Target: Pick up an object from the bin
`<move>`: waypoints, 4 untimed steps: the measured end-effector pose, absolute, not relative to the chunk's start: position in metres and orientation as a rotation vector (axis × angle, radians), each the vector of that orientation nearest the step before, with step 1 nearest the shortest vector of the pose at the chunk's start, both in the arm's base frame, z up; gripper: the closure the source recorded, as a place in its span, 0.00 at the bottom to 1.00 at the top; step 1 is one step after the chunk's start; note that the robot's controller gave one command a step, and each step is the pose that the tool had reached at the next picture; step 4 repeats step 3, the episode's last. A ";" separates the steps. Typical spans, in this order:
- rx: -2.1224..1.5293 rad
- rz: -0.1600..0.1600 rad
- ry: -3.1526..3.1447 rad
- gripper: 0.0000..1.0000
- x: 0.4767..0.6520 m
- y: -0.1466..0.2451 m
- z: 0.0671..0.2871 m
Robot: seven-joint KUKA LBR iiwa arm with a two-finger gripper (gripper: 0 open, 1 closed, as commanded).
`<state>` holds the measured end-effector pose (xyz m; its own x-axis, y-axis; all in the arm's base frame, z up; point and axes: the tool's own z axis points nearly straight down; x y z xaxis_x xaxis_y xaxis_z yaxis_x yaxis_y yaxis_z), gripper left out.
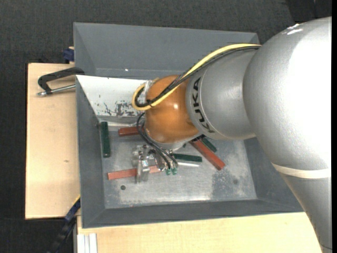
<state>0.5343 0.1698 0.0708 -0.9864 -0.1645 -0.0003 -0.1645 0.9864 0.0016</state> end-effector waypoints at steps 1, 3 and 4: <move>-0.259 0.002 3.131 1.00 0.534 0.170 0.071; -0.260 0.001 3.135 1.00 0.532 0.169 0.094; -0.260 0.001 3.135 1.00 0.532 0.169 0.094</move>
Offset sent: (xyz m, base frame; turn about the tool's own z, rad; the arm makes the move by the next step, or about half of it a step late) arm 0.0000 0.0000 0.0645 0.0000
